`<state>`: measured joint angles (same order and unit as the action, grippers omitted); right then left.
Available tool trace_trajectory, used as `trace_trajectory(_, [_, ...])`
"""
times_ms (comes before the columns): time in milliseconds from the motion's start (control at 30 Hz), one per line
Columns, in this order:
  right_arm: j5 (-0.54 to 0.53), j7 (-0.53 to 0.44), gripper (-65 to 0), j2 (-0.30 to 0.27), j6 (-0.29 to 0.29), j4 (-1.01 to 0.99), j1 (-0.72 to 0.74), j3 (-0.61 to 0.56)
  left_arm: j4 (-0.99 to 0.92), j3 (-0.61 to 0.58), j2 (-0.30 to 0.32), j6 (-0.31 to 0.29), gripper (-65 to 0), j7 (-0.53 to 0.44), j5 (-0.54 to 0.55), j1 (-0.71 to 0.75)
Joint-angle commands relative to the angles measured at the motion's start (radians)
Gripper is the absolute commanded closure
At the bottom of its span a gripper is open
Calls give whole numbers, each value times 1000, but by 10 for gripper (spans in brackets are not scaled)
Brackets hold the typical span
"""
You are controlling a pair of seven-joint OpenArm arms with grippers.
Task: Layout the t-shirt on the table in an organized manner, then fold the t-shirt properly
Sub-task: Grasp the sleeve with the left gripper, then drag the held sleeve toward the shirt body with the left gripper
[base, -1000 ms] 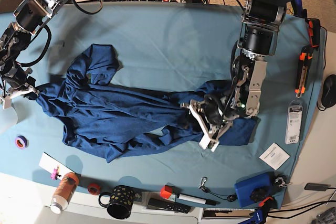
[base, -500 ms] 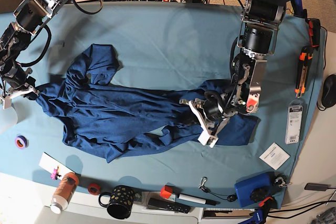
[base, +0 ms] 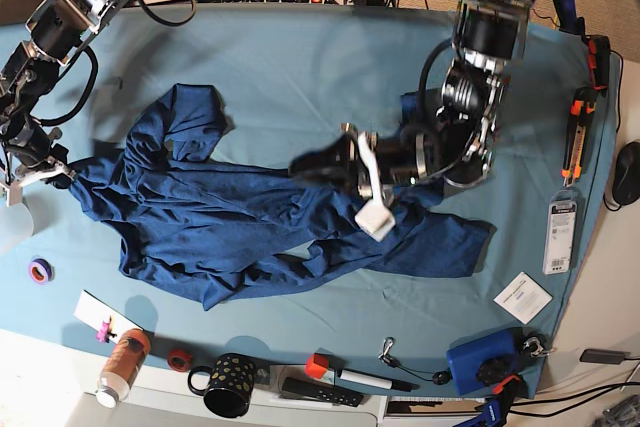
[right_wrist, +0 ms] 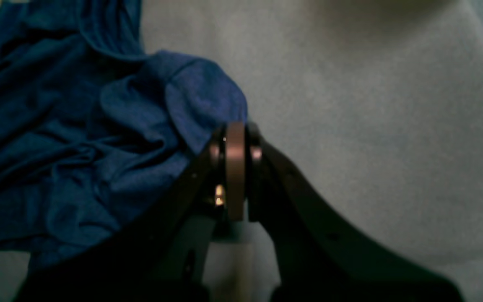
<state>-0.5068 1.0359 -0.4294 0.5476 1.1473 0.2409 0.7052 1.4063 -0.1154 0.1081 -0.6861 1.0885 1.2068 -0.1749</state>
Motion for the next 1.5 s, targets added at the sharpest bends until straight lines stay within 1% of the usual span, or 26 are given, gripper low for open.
trace_trajectory(0, [-19,-22,0,-28,5,18,19,3,40,3,5,-12,0,21,65,5])
trace_trajectory(67, [-19,-21,0,-28,5,18,19,3,78,3,27,-12,0,55,112,53])
trace_trajectory(133, [-20,-22,0,-28,5,18,19,3,106,3,51,-12,0,47,110,89])
trace_trajectory(167, [-20,-22,0,-28,5,18,19,3,114,3,60,-12,0,26,94,98])
trace_trajectory(200, [-20,-22,0,-28,5,18,19,3,118,5,66,-12,0,-9,56,100])
trace_trajectory(267, [-20,-22,0,-27,5,18,19,3,119,27,69,-12,0,-113,-79,89])
trace_trajectory(300, [-21,-22,0,-27,5,18,19,3,119,40,69,-12,-23,-170,-157,76])
trace_trajectory(367, [-21,-22,0,-27,5,18,19,3,119,59,69,-12,-208,-262,-284,39])
trace_trajectory(400, [-21,-22,0,-27,5,18,19,3,119,61,70,-12,-278,-290,-323,16])
trace_trajectory(433, [-23,-22,0,-27,5,18,19,3,119,61,69,32,-308,-304,-353,-10])
trace_trajectory(467, [-24,-21,0,-27,5,18,19,3,119,58,66,77,-314,-310,-388,-35])
trace_trajectory(567, [-24,-21,0,-27,5,18,19,3,114,58,47,116,-314,-358,-512,-100])
trace_trajectory(667, [-24,-21,0,-27,5,18,19,3,92,39,32,175,-314,-375,-583,-157])
trace_trajectory(733, [-24,-21,0,-27,5,18,19,3,59,7,30,197,-314,-403,-631,-184])
trace_trajectory(800, [-24,-21,0,-27,5,18,19,3,5,-35,30,197,-314,-425,-665,-206])
trace_trajectory(967, [-24,-21,0,-27,5,18,19,3,-154,-141,30,197,-314,-489,-673,-219])
trace_trajectory(1067, [-24,-21,0,-27,5,18,19,3,-241,-157,15,197,-305,-542,-729,-219])
trace_trajectory(1100, [-24,-21,0,-27,5,18,19,3,-260,-155,10,197,-264,-555,-745,-219])
trace_trajectory(1133, [-24,-21,0,-27,5,18,19,3,-267,-154,9,196,-190,-568,-751,-218])
trace_trajectory(1167, [-24,-21,0,-27,5,18,19,3,-267,-154,9,196,-99,-574,-750,-216])
trace_trajectory(1200, [-24,-21,0,-27,5,18,19,3,-264,-154,9,190,-8,-574,-744,-216])
trace_trajectory(1233, [-24,-22,0,-27,5,18,19,3,-256,-154,9,182,0,-573,-733,-216])
trace_trajectory(1267, [-24,-22,0,-27,5,18,19,3,-247,-154,10,155,0,-573,-723,-214])
trace_trajectory(1333, [-24,-22,0,-27,5,18,19,3,-213,-142,9,80,0,-572,-682,-200])
trace_trajectory(1433, [-23,-21,0,-27,5,18,19,3,-138,-93,8,-12,0,-527,-556,-152])
trace_trajectory(1467, [-23,-21,0,-27,5,18,19,3,-108,-71,8,-12,0,-511,-510,-128])
